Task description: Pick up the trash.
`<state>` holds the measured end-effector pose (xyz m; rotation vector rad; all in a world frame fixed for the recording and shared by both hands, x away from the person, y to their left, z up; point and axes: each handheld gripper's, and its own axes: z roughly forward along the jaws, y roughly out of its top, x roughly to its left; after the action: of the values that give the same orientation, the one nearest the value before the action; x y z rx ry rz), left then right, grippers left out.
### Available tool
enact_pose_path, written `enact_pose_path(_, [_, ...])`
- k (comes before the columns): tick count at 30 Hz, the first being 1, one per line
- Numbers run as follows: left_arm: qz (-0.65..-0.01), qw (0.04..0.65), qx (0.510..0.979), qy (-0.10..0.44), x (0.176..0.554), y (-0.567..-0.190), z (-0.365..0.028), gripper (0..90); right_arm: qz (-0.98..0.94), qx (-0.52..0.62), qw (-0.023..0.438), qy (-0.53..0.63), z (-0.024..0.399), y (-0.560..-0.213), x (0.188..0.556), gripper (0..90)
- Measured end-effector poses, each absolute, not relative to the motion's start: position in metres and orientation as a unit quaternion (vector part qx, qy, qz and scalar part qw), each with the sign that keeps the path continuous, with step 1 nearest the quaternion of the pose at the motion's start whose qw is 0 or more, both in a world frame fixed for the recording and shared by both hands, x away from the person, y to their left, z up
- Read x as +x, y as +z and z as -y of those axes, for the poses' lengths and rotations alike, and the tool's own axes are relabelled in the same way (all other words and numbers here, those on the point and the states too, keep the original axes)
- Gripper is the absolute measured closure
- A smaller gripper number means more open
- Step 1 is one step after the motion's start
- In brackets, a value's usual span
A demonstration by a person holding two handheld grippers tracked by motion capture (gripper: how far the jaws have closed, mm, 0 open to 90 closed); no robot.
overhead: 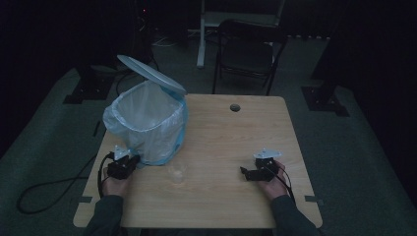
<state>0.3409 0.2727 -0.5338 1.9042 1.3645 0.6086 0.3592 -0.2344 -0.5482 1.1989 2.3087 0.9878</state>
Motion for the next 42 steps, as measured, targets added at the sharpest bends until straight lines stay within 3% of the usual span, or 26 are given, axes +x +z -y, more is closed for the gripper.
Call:
enact_pose_path(2, [-0.527,0.353,0.736,0.235,0.341,-0.534,-0.273,90.0,-0.817,0.426,0.178,0.344,0.234,-0.546,0.358,25.7])
enact_pose_path(17, [-0.529,0.349,0.736,0.238,0.341,-0.533,-0.271,90.0,-0.813,0.400,0.173,0.386,0.226,-0.512,0.346,49.2])
enact_pose_path(42, [-0.530,0.349,0.736,0.238,0.341,-0.533,-0.271,90.0,-0.842,0.317,0.161,0.406,0.165,-0.465,0.350,56.9])
